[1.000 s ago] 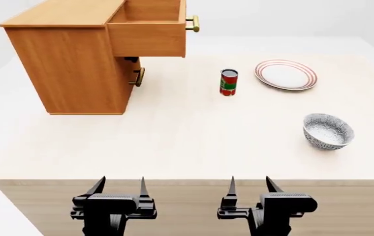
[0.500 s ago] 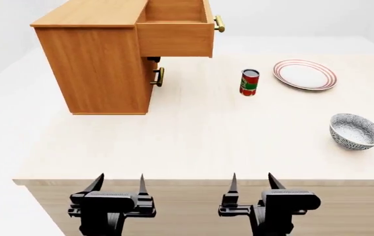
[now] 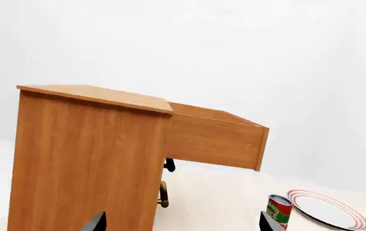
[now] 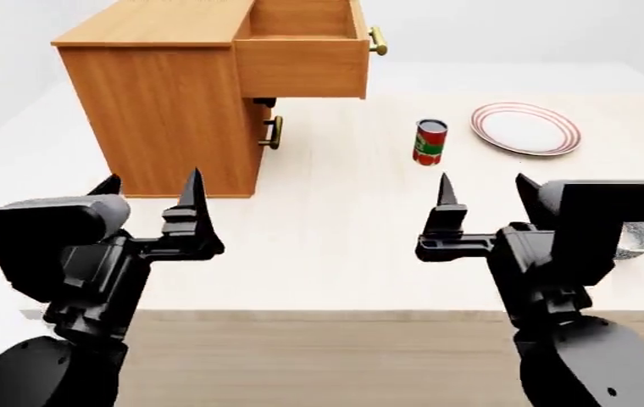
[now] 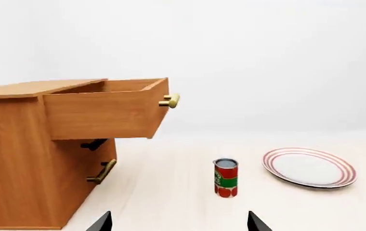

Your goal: Put the bowl in the top drawer of the cabinet.

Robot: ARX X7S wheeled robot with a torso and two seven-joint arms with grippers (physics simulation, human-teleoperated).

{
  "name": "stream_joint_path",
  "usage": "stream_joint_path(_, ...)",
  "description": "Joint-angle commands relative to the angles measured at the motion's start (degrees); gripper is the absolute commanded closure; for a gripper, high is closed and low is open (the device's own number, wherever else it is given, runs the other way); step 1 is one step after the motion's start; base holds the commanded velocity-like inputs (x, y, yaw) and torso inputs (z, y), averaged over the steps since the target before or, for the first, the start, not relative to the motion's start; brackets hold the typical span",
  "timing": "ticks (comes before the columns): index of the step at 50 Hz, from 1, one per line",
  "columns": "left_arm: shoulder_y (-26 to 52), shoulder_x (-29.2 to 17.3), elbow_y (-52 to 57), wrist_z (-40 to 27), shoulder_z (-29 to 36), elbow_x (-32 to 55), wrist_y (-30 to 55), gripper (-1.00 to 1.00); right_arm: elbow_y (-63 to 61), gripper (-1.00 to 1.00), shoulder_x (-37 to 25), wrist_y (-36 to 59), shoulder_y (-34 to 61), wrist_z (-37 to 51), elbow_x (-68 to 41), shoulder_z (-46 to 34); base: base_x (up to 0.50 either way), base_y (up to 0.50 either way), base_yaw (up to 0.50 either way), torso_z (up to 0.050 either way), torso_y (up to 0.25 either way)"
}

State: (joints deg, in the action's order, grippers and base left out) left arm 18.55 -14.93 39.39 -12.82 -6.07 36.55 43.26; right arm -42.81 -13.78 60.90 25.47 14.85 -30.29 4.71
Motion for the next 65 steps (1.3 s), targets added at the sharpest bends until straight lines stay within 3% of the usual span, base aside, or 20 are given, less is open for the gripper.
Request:
stream_joint_path(1,45.07,-6.13,-16.15,-2.57,0.55,11.46,18.88,-1.00,15.09,-1.00,-20.38,25.35,47.82,10.72,-34.21,-2.22,0.30,0.00,0.00,0.000,0.000)
stream_joint_path(3,59.61,-6.32,-23.57,-0.25,3.61,8.14,16.62,-1.00,23.29,-1.00,-23.01,20.38,64.91,3.38,-27.95,-10.17,0.31,0.00,0.00,0.000,0.000)
stream_joint_path(9,65.35,-5.55,-29.98,0.76,5.05,6.01,14.64,-1.00,28.85,-1.00,-23.97,16.23,71.71,-2.09,-23.40,-16.17,0.30,0.00,0.00,0.000,0.000)
stream_joint_path(42,68.95,-5.54,-32.13,1.12,5.79,5.96,13.38,-1.00,34.22,-1.00,-24.16,10.85,77.27,-6.56,-17.86,-23.61,0.32,0.00,0.00,0.000,0.000)
stream_joint_path(65,69.55,-6.00,-31.00,-0.30,4.95,7.61,15.14,-1.00,33.47,-1.00,-24.89,12.20,77.71,-6.17,-19.19,-23.22,0.33,0.00,0.00,0.000,0.001)
